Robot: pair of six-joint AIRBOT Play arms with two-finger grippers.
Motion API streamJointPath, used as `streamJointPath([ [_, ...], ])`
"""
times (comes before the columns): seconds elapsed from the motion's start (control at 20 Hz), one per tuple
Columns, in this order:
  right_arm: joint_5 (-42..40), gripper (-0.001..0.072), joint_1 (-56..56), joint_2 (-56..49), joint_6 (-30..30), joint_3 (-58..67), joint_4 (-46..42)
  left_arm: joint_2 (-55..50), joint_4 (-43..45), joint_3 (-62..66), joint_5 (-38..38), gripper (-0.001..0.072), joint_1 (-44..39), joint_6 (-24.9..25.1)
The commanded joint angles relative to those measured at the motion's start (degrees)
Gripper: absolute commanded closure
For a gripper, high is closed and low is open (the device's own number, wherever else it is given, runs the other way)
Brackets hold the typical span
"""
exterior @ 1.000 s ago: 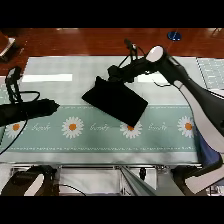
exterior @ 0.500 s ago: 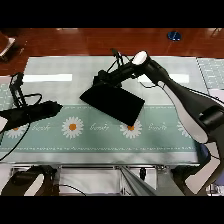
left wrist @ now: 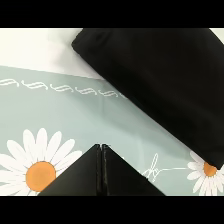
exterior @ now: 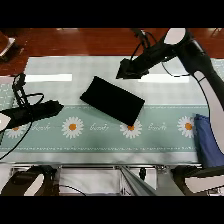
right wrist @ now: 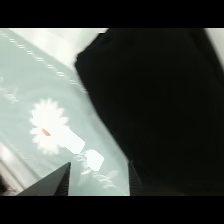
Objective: Fold the shirts.
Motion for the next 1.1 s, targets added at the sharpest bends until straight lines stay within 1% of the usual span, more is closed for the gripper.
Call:
streamJointPath([
  [0.0, 2.78, 0.0297, -1.01, 4.37, 3.13, -0.04, -14.21, -0.33, -0.02, -0.02, -0.07, 0.0689, -0.04, -0.28],
  [0.1, 3.06, 0.0297, -2.47, 10.21, 4.13, -3.85, -22.88, -0.42, -0.02, -0.02, -0.09, 0.0689, -0.04, -0.31],
  [0.15, 2.1, 0.0297, -3.69, 14.51, 5.05, -8.72, -26.93, -0.55, -0.02, -0.02, -0.07, 0.0689, -0.04, -0.31],
  [0.2, -0.7, 0.0297, -5.16, 19.43, 6.64, -15.37, -29.92, -0.63, -0.04, -0.13, 0.0, 0.0689, -0.04, -0.31],
  [0.3, -12.15, 0.0297, -9.18, 31.61, 13.05, -34.84, -31.8, -0.61, -0.04, -0.72, 0.0, 0.0689, -0.04, -0.31],
  [0.4, -25.55, 0.0299, -12.37, 42.29, 24.28, -54.82, -29.83, -0.61, -0.04, -1.84, 0.0, 0.0689, -0.04, -0.31],
  [0.45, -32.28, 0.03, -13.05, 45.77, 28.11, -62.99, -26.32, -0.63, -0.07, -2.51, 0.0, 0.0689, -0.04, -0.31],
  [0.5, -38.71, 0.03, -13.09, 47.67, 29.79, -69.9, -20.28, -0.61, -0.09, -3.3, 0.0, 0.0689, -0.04, -0.33],
  [0.55, -43.12, 0.03, -12.76, 47.56, 29.46, -74.23, -13.2, -0.63, -0.09, -3.98, 0.0, 0.0689, -0.04, -0.33],
  [0.6, -46.34, 0.03, -12.11, 46.16, 27.39, -76.85, -6.95, -0.63, -0.33, -4.48, 0.0, 0.0689, -0.04, -0.33],
  [0.65, -47.67, 0.03, -11.26, 43.34, 24.02, -77.48, -2.19, -0.63, -0.52, -4.74, 0.04, 0.0689, -0.04, -0.33],
  [0.7, -47.76, 0.03, -10.56, 39.95, 20.04, -76.89, 2.19, -0.63, -0.52, -4.76, 0.04, 0.0689, -0.04, -0.33],
  [0.75, -47.54, 0.03, -10.05, 35.89, 14.16, -75.6, 7.65, -0.63, -0.52, -4.76, 0.24, 0.0689, -0.04, -0.33],
  [0.85, -44.65, 0.03, -10.03, 28.2, 2.54, -71.69, 17.92, -0.63, -0.52, -4.76, 0.2, 0.0689, -0.04, -0.33],
  [0.9, -42.6, 0.03, -10.14, 24.72, -1.29, -69.35, 21.05, -0.63, -0.63, -4.76, 0.2, 0.0689, -0.04, -0.33],
  [1.05, -34.21, 0.03, -10.1, 14.21, -6.62, -61.94, 25.73, -0.63, -0.7, -4.76, 0.22, 0.0689, -0.04, -0.33],
])
